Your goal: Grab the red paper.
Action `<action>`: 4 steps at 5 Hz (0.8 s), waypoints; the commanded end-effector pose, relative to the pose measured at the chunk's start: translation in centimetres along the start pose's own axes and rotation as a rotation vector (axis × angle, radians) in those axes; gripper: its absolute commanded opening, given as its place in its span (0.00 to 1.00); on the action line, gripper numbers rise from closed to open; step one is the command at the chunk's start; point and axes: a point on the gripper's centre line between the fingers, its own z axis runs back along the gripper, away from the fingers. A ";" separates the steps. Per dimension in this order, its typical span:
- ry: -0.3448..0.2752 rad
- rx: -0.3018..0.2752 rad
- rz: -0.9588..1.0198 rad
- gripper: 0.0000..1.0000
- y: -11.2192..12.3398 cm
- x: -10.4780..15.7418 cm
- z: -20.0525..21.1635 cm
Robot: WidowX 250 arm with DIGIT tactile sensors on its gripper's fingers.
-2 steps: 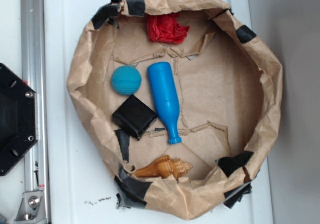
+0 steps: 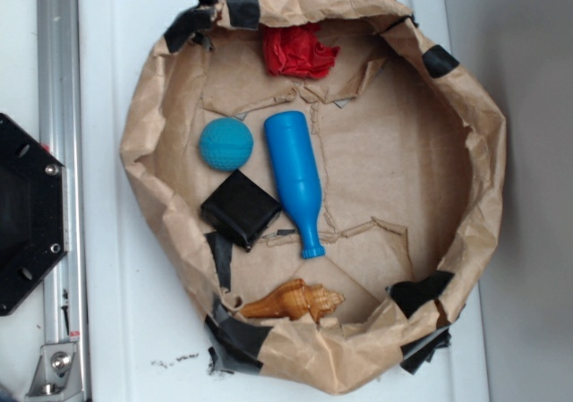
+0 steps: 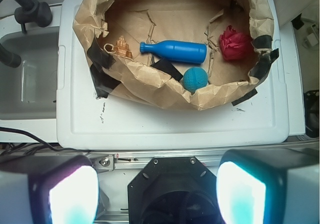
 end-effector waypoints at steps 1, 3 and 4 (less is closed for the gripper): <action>0.007 0.163 -0.247 1.00 3.8 9.4 -3.0; 0.171 0.264 -0.707 1.00 3.4 13.8 -10.0; 0.171 0.264 -0.707 1.00 3.4 13.8 -10.0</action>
